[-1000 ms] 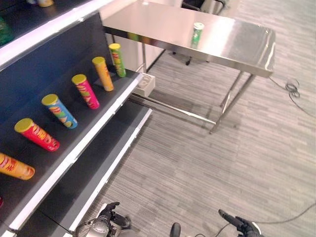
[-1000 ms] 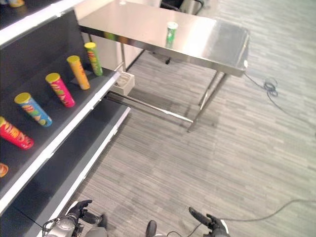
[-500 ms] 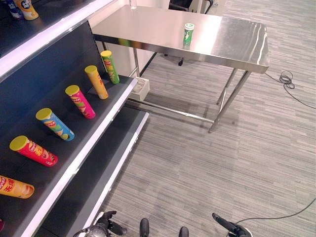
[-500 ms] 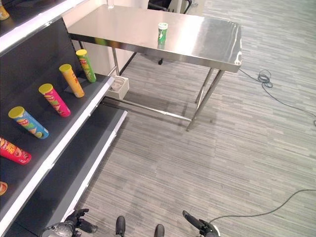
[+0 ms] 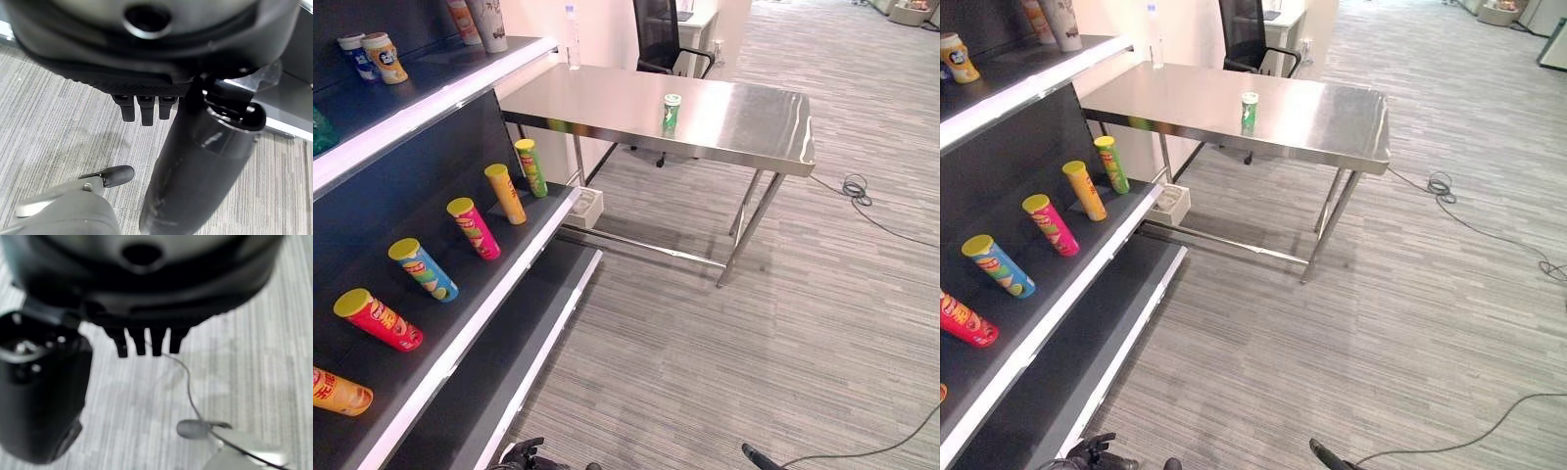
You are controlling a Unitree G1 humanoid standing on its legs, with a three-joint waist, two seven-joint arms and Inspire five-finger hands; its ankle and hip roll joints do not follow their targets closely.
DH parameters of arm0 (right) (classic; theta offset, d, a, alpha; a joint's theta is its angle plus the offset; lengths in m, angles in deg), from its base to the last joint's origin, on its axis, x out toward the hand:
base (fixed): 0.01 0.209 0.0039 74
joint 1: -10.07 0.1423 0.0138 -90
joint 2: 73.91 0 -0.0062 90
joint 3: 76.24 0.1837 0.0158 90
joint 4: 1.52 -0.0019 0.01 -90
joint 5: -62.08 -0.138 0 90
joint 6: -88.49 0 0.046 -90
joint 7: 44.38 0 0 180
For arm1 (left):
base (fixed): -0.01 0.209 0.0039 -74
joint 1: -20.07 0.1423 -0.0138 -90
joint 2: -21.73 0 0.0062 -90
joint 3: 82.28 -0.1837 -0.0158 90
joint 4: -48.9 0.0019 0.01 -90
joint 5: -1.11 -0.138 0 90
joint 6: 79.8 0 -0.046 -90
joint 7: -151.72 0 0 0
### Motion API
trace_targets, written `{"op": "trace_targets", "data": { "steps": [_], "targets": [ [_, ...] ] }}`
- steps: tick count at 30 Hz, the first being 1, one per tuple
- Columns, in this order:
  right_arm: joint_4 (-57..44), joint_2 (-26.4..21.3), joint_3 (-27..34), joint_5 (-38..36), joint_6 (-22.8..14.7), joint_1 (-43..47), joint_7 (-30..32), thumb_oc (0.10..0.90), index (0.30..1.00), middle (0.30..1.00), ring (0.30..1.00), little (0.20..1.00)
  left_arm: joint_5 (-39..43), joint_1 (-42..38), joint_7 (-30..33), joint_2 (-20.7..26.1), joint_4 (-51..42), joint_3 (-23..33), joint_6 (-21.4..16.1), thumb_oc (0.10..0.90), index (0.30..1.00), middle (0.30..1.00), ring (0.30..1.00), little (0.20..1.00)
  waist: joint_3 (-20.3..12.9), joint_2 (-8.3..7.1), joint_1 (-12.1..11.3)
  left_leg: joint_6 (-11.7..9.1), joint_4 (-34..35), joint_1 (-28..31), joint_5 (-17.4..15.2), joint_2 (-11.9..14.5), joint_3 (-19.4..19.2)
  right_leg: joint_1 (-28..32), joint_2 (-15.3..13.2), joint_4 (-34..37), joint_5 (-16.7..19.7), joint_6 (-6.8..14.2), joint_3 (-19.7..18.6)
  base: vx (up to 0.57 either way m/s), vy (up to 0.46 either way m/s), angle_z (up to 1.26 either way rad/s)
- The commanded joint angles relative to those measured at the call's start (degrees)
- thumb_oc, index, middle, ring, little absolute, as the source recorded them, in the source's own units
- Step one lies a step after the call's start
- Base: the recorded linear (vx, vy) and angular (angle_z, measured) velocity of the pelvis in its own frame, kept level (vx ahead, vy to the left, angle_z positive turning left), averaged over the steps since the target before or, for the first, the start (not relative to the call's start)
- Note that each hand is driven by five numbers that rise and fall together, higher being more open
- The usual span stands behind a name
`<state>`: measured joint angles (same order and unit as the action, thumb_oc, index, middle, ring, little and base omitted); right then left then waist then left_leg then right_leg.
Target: Put the goods on the table back onto the shelves and tidy them up.
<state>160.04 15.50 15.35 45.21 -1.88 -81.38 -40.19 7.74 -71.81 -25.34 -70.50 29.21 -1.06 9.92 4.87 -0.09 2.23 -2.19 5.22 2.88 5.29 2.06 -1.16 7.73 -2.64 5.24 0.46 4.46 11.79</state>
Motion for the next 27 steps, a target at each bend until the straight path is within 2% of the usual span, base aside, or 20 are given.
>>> {"op": "trace_targets", "data": {
  "steps": [1,10,11,12,14,15,18,20,21,22,23,24,25,26,27],
  "targets": [
    [0.19,-0.67,-1.46,-0.71,-1.42,2.02,0.74,0.800,0.900,0.900,0.900,0.900,-0.97,-3.34,-0.58,0.28,2.50,0.63,-1.91,0.800,0.900,0.900,0.900,0.900,-1.38,-1.50,-0.88,-2.07,-2.76,0.07,-7.29,0.38,-2.07,-4.87,-1.26,-4.56,-5.19,4.60,-1.88,0.04,-0.005,-0.12],
    [-0.47,-0.32,-2.07,-0.57,-1.32,2.02,0.68,0.800,0.900,0.900,0.900,0.900,-0.14,-4.18,-0.49,0.46,1.08,0.15,-1.92,0.800,0.900,0.900,0.900,0.900,-1.18,-1.60,-0.72,-2.31,-3.56,0.95,-8.16,1.03,-3.13,-4.96,-1.05,-6.17,-6.19,4.15,-2.21,0.03,-0.059,-0.09],
    [-1.01,-0.36,-2.16,-0.87,-1.50,2.07,0.74,0.800,0.900,0.900,0.900,0.900,0.56,-4.41,-0.46,0.64,0.59,0.30,-1.94,0.800,0.900,0.900,0.900,0.900,-0.19,-1.72,-0.60,-2.79,-6.45,0.24,-9.10,1.76,-3.07,-5.51,-0.64,-7.38,-6.79,3.63,-2.38,0.03,-0.112,-0.09],
    [-1.01,-0.36,-2.16,-0.87,-1.50,2.08,0.74,0.800,0.900,0.900,0.900,0.900,0.56,-4.41,-0.46,0.64,0.59,0.30,-1.93,0.800,0.900,0.900,0.900,0.900,-0.19,-1.72,-0.60,-2.80,-6.54,0.18,-9.16,1.77,-3.07,-5.53,-0.63,-7.41,-6.80,3.62,-2.38,0.03,-0.150,-0.17],
    [-1.36,-0.55,-2.32,-1.15,-1.67,2.00,0.74,0.800,0.900,0.900,0.900,0.900,1.12,-4.35,-0.71,0.71,0.07,0.43,-2.02,0.800,0.900,0.900,0.900,0.900,0.90,-1.87,-0.62,-3.35,-10.47,-1.20,-9.96,2.33,-2.92,-5.54,-0.23,-8.17,-7.50,2.89,-2.77,0.02,-0.132,-0.14],
    [-1.84,-0.73,-2.43,-1.55,-1.85,1.63,0.78,0.800,0.900,0.900,0.900,0.900,1.82,-4.08,-0.70,0.70,-0.55,0.69,-2.07,0.800,0.900,0.900,0.900,0.900,2.60,-2.39,-1.04,-3.51,-16.55,-3.75,-10.34,2.55,-2.72,-5.14,0.05,-8.88,-8.09,1.93,-3.48,-0.02,-0.210,-0.09],
    [-2.95,-1.70,-2.28,-2.19,-2.15,1.79,1.27,0.800,0.900,0.900,0.900,0.900,3.51,-4.31,-0.45,0.67,-1.46,0.85,-2.01,0.800,0.900,0.900,0.900,0.900,6.35,-3.53,-1.96,-2.75,-31.17,-12.59,-6.21,1.23,0.91,-5.32,0.05,-9.91,-8.24,0.40,-4.03,-0.04,-0.160,-0.08],
    [-3.09,-1.91,-2.14,-2.41,-2.08,1.92,1.43,0.800,0.900,0.900,0.900,0.900,4.06,-4.35,-0.12,0.67,-1.46,1.07,-1.97,0.800,0.900,0.900,0.900,0.900,6.87,-3.71,-1.86,-2.47,-33.62,-15.26,-6.32,1.06,1.10,-5.54,0.03,-10.28,-8.71,0.11,-3.84,0.05,-0.072,0.09],
    [-3.25,-2.14,-2.13,-2.55,-2.11,2.03,1.58,0.800,0.900,0.900,0.900,0.900,4.84,-4.41,0.06,0.61,-1.36,1.42,-2.17,0.800,0.900,0.900,0.900,0.900,7.16,-3.60,-2.07,-2.12,-32.58,-16.96,-7.26,0.86,0.67,-5.26,-0.02,-10.20,-9.26,0.11,-3.73,0.28,-0.047,0.24],
    [-3.63,-2.30,-2.15,-2.53,-2.24,2.01,1.60,0.800,0.900,0.900,0.900,0.900,4.97,-4.07,0.05,0.33,-1.08,1.61,-2.12,0.800,0.900,0.900,0.900,0.900,6.60,-2.97,-2.55,-2.15,-25.60,-17.86,-7.09,1.04,-0.60,-3.91,0.42,-8.93,-10.06,0.55,-3.57,0.37,0.001,0.14],
    [-3.88,-2.40,-2.45,-2.42,-2.48,2.23,1.60,0.800,0.900,0.900,0.900,0.900,4.74,-3.91,0.01,0.21,-1.02,1.48,-2.21,0.800,0.900,0.900,0.900,0.900,6.42,-2.27,-2.96,-2.70,-20.82,-18.84,-4.12,1.71,-1.51,-2.92,1.09,-8.34,-10.63,0.74,-3.22,0.42,0.030,0.14],
    [-4.06,-2.54,-2.73,-2.46,-2.69,2.65,1.71,0.800,0.900,0.900,0.900,0.900,4.57,-3.98,-0.13,0.21,-1.10,1.35,-2.24,0.800,0.900,0.900,0.900,0.900,6.31,-1.52,-3.35,-3.05,-15.00,-19.30,-2.50,1.87,-2.75,-2.25,1.70,-8.01,-11.25,0.85,-3.17,0.23,0.022,0.00],
    [-4.05,-2.55,-2.74,-2.47,-2.69,2.65,1.71,0.800,0.900,0.900,0.900,0.900,4.57,-3.97,-0.13,0.21,-1.10,1.35,-2.25,0.800,0.900,0.900,0.900,0.900,6.43,-1.69,-3.42,-3.04,-14.47,-18.83,-2.28,1.71,-2.91,-2.07,1.51,-8.02,-11.34,0.89,-3.26,0.36,0.046,0.01],
    [-4.12,-2.78,-3.35,-2.03,-3.18,3.47,2.06,0.800,0.900,0.900,0.900,0.900,4.40,-3.85,-0.23,0.16,-1.58,1.10,-2.56,0.800,0.900,0.900,0.900,0.900,6.23,-0.78,-4.41,-3.84,-5.79,-21.68,-0.71,1.13,-4.13,-0.35,2.46,-7.06,-12.36,0.89,-3.84,0.26,0.030,0.15],
    [-4.11,-2.76,-3.36,-2.03,-3.19,3.47,2.06,0.800,0.900,0.900,0.900,0.900,4.40,-3.84,-0.23,0.18,-1.58,1.10,-2.56,0.800,0.900,0.900,0.900,0.900,6.42,-1.01,-4.46,-3.82,-5.26,-21.12,-0.51,0.91,-4.30,-0.05,2.22,-7.03,-12.48,0.95,-3.89,0.57,0.096,0.25]
  ]
}}
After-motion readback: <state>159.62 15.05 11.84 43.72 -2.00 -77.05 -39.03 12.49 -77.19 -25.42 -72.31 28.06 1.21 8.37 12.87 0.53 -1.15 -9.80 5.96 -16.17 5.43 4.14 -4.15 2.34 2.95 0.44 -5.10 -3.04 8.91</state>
